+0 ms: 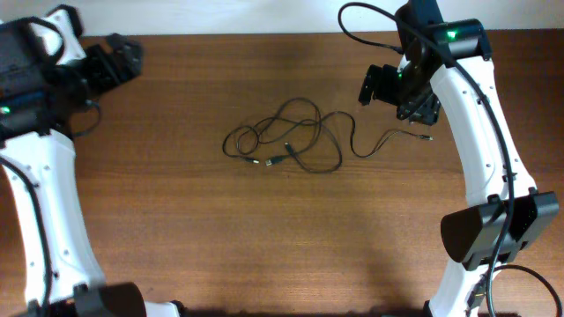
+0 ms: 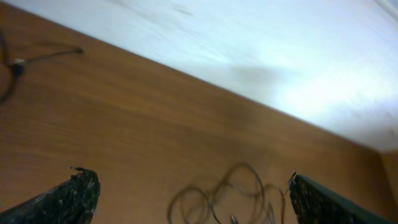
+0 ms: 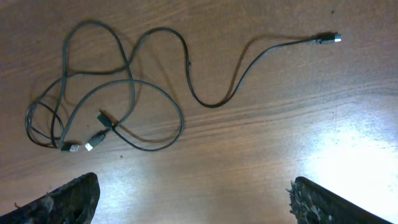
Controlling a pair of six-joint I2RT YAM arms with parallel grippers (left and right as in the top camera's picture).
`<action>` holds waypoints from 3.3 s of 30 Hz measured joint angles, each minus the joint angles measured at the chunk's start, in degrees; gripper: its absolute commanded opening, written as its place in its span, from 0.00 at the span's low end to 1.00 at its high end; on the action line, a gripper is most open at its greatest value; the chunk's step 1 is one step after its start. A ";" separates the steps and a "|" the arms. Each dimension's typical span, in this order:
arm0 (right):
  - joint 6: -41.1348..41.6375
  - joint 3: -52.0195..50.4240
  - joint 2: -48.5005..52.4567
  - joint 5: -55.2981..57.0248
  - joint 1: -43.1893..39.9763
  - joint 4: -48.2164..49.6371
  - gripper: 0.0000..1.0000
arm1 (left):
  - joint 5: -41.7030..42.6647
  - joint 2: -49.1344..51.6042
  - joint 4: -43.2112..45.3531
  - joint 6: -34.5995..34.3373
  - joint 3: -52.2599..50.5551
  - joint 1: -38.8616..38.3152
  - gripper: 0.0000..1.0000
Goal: Untangle cables
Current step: 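Swing the left gripper to the center cable pile and grasp strands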
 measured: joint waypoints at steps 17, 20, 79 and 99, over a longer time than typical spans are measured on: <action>-0.04 0.00 0.00 -0.02 0.00 -1.03 0.98 | -7.08 -5.42 -11.15 1.11 0.02 -22.56 0.99; -0.02 0.00 0.00 -0.02 0.00 -1.03 0.98 | -7.61 -5.42 -11.54 1.11 0.02 -25.05 0.99; -7.69 0.00 0.00 -5.01 -16.26 -5.84 0.98 | -19.37 26.25 -7.06 24.00 0.02 -45.81 0.84; -11.98 0.00 0.00 -5.66 -16.13 -6.64 0.98 | -26.03 33.77 -4.57 24.85 0.09 -47.43 0.00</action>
